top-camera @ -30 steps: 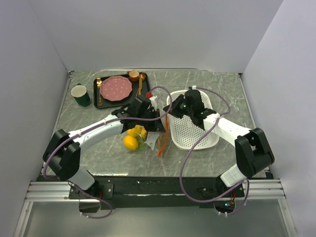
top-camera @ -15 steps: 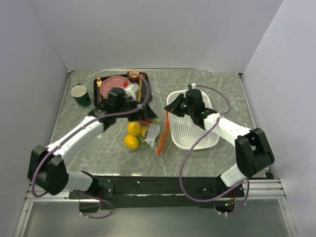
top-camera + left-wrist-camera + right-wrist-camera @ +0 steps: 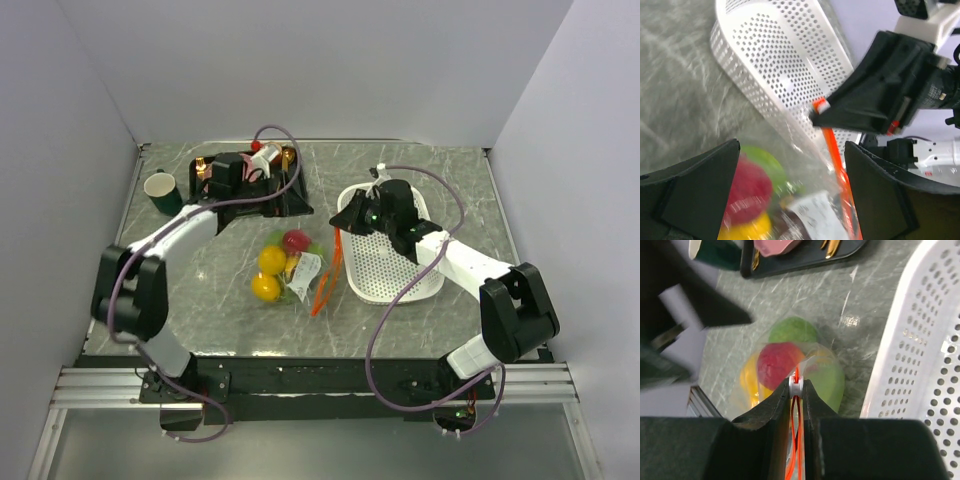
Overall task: Place the food in the zip-top bag and seal the zipper
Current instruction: Zip the zipper food storage bag at the center of the board.
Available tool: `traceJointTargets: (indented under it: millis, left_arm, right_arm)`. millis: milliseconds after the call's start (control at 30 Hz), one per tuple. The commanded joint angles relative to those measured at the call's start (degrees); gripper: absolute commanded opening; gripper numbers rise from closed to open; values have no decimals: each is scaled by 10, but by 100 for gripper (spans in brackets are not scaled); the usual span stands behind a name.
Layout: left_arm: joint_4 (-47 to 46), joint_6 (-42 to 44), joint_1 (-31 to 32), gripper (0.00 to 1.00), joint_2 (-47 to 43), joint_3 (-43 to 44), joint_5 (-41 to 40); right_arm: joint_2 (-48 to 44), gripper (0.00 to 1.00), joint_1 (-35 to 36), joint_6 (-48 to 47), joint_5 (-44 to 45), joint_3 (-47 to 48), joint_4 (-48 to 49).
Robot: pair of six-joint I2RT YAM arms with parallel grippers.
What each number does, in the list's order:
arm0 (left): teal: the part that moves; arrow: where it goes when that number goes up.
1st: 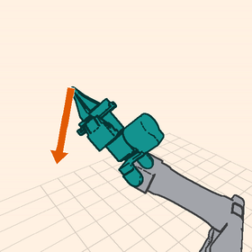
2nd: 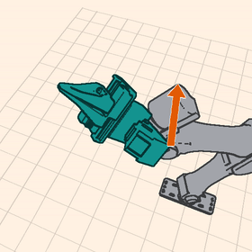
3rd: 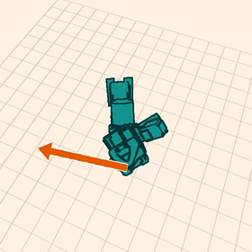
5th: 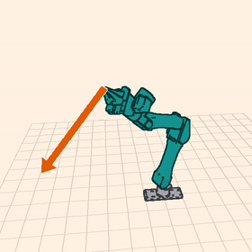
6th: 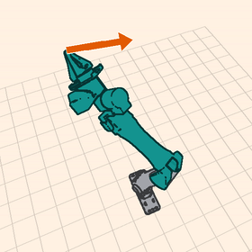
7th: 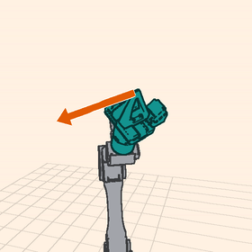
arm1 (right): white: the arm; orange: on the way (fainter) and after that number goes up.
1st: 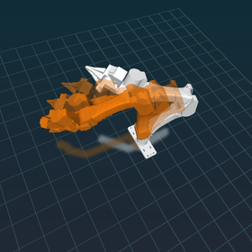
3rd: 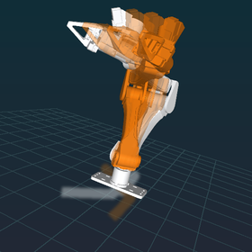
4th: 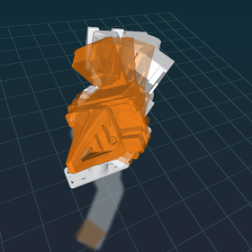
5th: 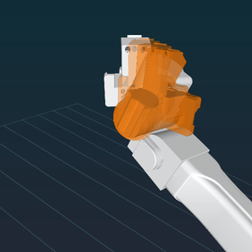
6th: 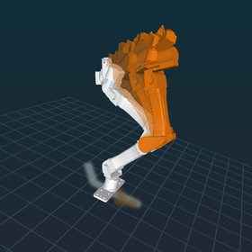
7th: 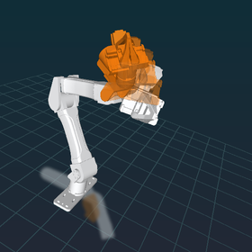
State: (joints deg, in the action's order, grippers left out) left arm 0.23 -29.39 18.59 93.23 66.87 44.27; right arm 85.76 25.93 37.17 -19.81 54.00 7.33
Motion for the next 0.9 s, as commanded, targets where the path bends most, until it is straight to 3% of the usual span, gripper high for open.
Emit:
traceJointTargets:
  millis: [0, 133, 300, 367, 400, 433, 533, 667, 867]
  left_arm:
    - [-142, 2, -14, 89, 89, 54, 158]
    - [-285, -72, -14, 91, 121, 33, 185]
    - [-337, -92, -14, 91, 164, 44, 214]
    - [-415, -137, -12, 90, 175, 29, 224]
    - [-440, -156, -10, 83, 181, 25, 236]
    - [-463, -179, -8, 83, 189, 30, 248]
    - [-521, -242, 5, 86, 226, 35, 259]
    - [-709, -357, 11, 87, 260, 23, 269]
    - [-807, -438, 12, 85, 270, 1, 275]
  right_arm:
    - [-33, 15, -6, -38, -54, 2, 50]
    - [-34, 15, -6, -45, -64, 7, 45]
    - [-29, 15, -6, -53, -85, 15, 49]
    - [-27, 15, -5, -54, -94, 16, 49]
    - [-27, 15, -6, -54, -96, 15, 53]
    - [-28, 15, -5, -54, -102, 13, 57]
    - [-33, 15, -6, -50, -109, 9, 70]
    - [-42, 15, -6, -47, -101, 11, 68]
    - [-64, 15, -9, -45, -88, -2, 74]
